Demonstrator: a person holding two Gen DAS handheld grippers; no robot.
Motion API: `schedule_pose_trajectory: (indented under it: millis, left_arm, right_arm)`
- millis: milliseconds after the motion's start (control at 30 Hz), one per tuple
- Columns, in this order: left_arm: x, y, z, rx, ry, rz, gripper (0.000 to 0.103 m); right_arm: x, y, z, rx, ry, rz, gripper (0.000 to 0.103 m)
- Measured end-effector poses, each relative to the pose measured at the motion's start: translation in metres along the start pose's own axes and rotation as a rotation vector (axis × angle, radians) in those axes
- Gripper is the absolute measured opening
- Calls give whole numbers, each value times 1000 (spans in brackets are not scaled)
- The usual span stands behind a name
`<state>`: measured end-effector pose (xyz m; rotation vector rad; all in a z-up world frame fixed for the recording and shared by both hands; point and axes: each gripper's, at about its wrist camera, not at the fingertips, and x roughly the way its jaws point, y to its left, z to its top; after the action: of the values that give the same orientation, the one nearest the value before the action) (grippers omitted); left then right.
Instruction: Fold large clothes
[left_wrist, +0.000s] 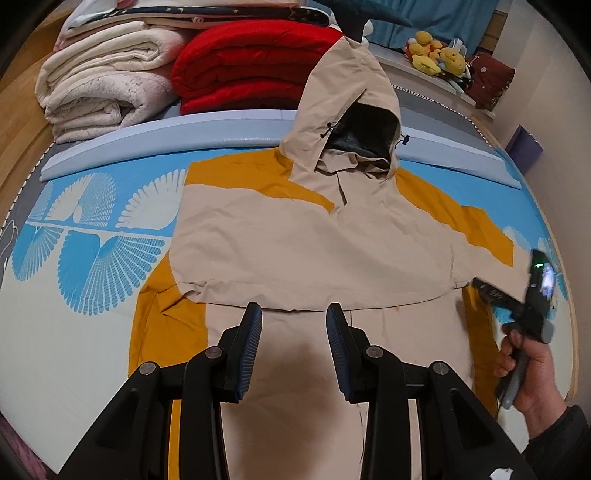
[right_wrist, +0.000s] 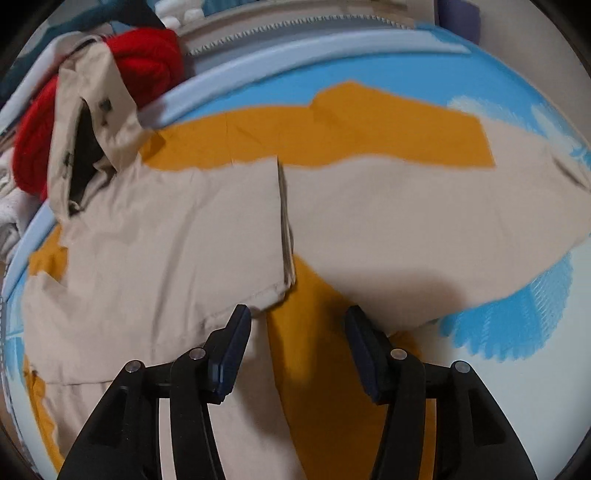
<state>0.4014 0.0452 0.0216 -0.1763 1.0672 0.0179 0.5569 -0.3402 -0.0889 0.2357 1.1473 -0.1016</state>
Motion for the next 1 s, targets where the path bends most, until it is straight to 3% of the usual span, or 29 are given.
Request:
schedule_pose_trajectory:
  millis: [100,167,333,500,733,833,933,1000]
  left_arm:
    - [-2,-4,0,3,-3,-6,33]
    - [-3,-8,-2,12,-8,-9,33]
    - [-2,-18,-4,28,-12,-8,33]
    - [2,-29,-5,43,-13,-8,33]
    - [16,-38,-3,45,-3,9,33]
    - [19,-41,-3,55,1,13,33]
    - [24,-44,-4,63,8,15,33]
    - [28,-45,-5,67,14,19,33]
  right_arm:
    - [-37,-3,9,-58,-107,-8,54]
    - [-53,-11,13,-71,-129,32,54]
    - [-70,-41,14,-49,-71,64,54]
    - [-84,-83,11,11,-100,45,54]
    - [-105,-140,10,53,-269,10,54]
    - [-103,-156,13,25,-254,-36,54]
    - [-98,-175,15,-3,-237,-142,54]
    - [-97,-197,15,37,-231,-168,54]
